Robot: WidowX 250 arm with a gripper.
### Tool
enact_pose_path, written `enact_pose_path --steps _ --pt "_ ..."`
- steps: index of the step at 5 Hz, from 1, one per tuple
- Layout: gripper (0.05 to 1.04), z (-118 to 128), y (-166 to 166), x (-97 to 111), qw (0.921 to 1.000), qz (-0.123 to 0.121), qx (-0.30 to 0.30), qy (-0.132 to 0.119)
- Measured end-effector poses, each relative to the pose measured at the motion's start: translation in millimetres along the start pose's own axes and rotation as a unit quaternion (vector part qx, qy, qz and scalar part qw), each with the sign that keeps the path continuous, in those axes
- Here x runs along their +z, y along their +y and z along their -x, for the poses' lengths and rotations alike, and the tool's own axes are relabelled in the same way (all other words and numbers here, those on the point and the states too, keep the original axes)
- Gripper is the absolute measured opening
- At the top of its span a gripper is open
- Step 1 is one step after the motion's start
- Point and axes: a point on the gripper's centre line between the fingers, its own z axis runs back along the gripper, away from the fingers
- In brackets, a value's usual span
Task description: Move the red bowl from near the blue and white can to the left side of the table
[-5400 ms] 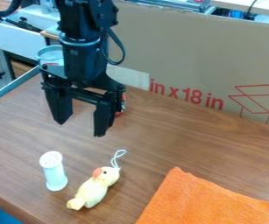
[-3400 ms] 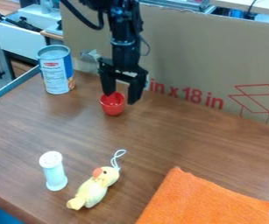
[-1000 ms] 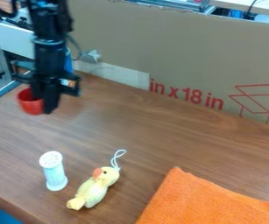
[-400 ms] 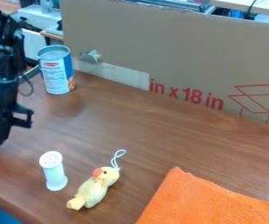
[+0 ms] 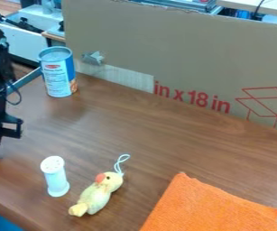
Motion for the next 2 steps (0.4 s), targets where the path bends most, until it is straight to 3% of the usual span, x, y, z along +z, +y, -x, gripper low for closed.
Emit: enact_pose_path --steps 1,2 --pt "0.159 2.5 -2.8 -1.2 0.9993 0.035 -0.006 -0.015" --pt "0.386 6.0 -5.3 -0.5 0.9951 0.091 -0.016 -0.035"
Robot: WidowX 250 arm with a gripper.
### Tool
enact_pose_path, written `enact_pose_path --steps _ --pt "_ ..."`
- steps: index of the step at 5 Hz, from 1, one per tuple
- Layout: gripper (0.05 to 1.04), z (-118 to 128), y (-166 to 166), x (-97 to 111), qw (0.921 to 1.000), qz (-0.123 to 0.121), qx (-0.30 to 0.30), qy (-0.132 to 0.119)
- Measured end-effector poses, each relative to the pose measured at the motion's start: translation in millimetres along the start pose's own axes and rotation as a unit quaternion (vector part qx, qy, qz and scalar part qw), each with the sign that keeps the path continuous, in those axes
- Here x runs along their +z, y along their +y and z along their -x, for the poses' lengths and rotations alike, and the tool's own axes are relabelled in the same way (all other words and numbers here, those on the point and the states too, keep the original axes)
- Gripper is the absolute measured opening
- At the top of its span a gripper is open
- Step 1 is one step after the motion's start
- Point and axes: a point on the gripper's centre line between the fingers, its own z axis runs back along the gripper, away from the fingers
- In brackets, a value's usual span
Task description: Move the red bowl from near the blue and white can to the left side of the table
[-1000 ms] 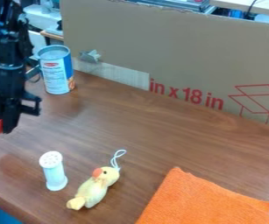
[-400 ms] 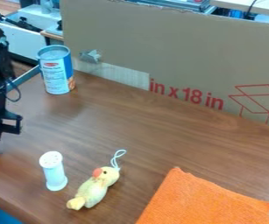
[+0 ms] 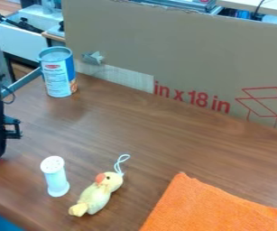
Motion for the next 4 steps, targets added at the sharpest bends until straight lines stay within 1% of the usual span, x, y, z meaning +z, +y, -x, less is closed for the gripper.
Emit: enact_pose_path --steps 1,2,3,4 --pt "0.686 2 0 7 0.9999 0.003 0.011 -0.003" --pt "0.964 2 -2 28 0.9993 -0.013 0.034 -0.007" --pt "1.007 -12 -12 58 0.9996 -0.019 0.011 -0.019" --pt "1.003 -35 -13 103 0.9979 -0.013 -0.029 -0.056"
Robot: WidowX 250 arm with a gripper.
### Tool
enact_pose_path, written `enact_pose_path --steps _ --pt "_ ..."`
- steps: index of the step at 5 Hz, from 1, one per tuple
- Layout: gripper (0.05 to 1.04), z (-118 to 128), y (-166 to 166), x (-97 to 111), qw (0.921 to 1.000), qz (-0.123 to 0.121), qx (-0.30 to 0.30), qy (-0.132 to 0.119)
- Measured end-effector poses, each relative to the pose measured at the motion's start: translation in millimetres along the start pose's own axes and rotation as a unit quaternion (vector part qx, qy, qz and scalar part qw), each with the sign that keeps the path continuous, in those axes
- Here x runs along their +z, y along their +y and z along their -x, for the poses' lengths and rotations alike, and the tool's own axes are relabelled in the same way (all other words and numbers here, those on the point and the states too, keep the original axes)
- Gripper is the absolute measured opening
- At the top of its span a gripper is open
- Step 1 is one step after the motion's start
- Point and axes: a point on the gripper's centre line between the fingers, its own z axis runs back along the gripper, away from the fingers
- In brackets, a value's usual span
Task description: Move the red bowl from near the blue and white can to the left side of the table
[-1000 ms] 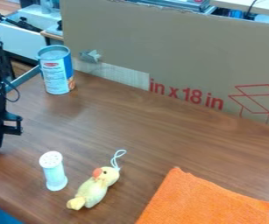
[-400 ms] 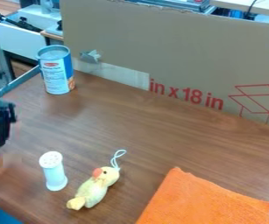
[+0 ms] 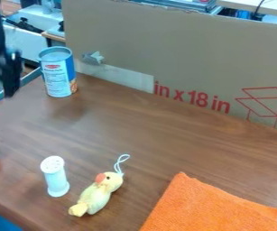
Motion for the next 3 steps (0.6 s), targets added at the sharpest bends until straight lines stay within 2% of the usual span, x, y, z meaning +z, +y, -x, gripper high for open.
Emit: enact_pose_path --steps 1,2,3 --pt "1.003 -19 2 32 0.9985 0.003 -0.043 -0.033" --pt "1.003 -28 -7 36 0.993 0.004 -0.114 -0.031" --pt "1.003 -20 -25 17 0.9884 0.005 -0.151 -0.01"
